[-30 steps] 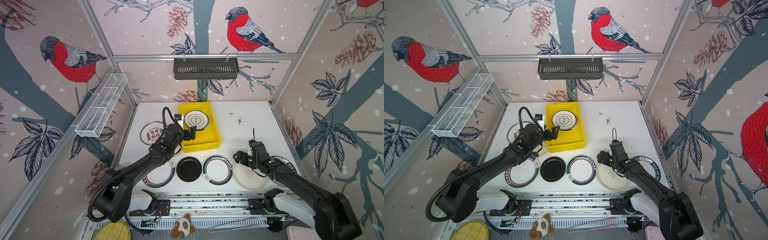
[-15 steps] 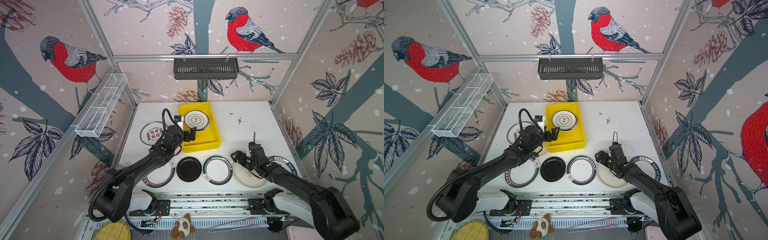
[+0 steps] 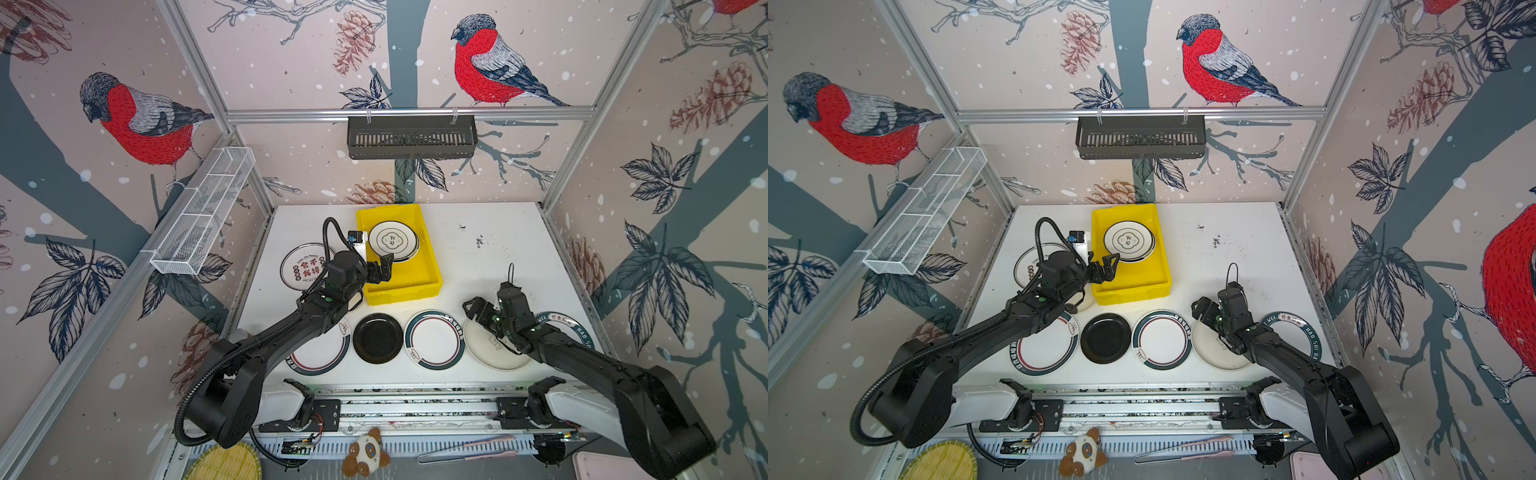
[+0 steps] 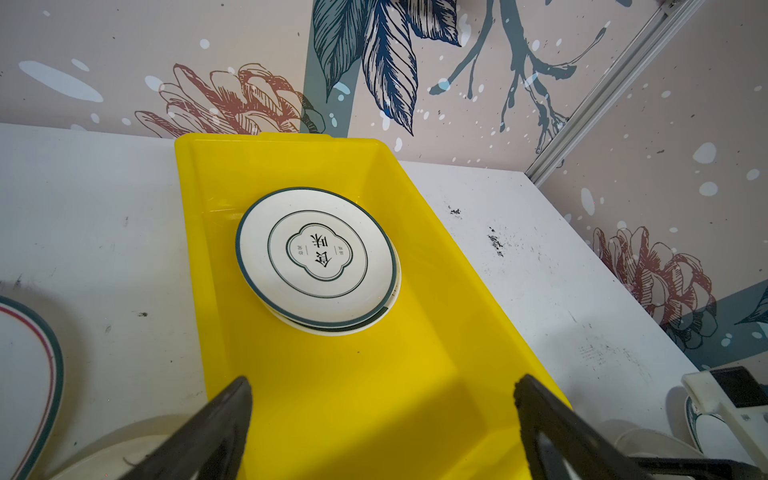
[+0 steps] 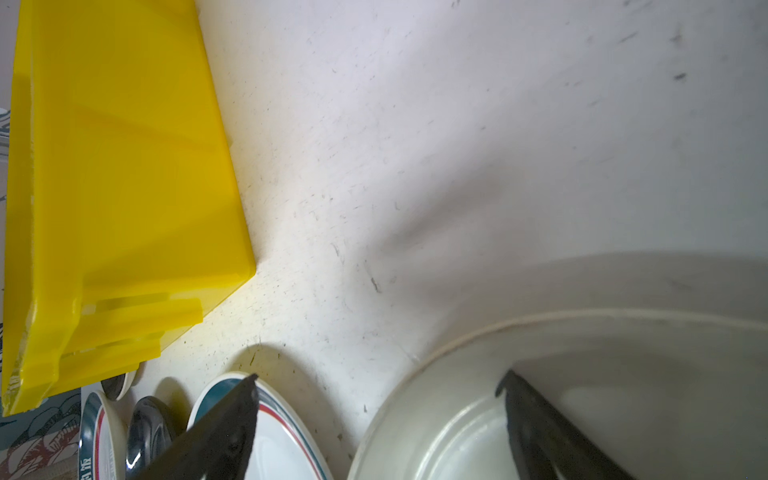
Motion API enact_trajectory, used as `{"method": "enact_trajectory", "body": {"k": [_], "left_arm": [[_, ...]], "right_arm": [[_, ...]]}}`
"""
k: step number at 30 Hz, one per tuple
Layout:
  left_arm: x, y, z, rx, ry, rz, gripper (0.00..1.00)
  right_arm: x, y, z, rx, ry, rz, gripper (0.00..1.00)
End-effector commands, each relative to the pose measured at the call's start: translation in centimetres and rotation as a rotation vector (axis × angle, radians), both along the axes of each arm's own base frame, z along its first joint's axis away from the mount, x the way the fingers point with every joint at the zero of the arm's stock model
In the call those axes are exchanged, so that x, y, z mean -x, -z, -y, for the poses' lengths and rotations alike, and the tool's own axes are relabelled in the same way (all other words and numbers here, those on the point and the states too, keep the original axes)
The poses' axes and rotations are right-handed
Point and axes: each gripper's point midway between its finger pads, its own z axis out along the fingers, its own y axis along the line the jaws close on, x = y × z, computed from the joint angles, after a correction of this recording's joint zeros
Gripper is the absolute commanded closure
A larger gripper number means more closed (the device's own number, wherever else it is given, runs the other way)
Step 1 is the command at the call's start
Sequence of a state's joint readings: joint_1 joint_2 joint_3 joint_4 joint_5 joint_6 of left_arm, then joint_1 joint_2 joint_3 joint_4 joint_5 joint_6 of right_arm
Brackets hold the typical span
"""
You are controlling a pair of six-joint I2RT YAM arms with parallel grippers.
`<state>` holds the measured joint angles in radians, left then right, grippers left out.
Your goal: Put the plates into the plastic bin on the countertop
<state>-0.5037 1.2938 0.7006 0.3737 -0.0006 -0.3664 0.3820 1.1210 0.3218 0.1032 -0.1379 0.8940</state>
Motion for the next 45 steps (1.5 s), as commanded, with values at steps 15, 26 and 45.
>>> {"method": "enact_trajectory", "body": {"k": [15, 26, 45], "left_arm": [[0.4, -1.3, 0.3, 0.044, 0.021, 0.016, 0.03], [0.6, -0.7, -0.1, 0.029, 0.004, 0.006, 0.03], [1.3, -1.0, -0.9, 0.021, -0.014, 0.007, 0.03]], "right_arm": [[-5.6, -3.2, -1.4, -0.053, 0.024, 0.103, 0.06], [-7.2, -3.2, -2.2, -0.053, -0.004, 0.116, 0.06], [-14.3, -2.8, -3.8, -0.065, -0.017, 0.16, 0.06]]}}
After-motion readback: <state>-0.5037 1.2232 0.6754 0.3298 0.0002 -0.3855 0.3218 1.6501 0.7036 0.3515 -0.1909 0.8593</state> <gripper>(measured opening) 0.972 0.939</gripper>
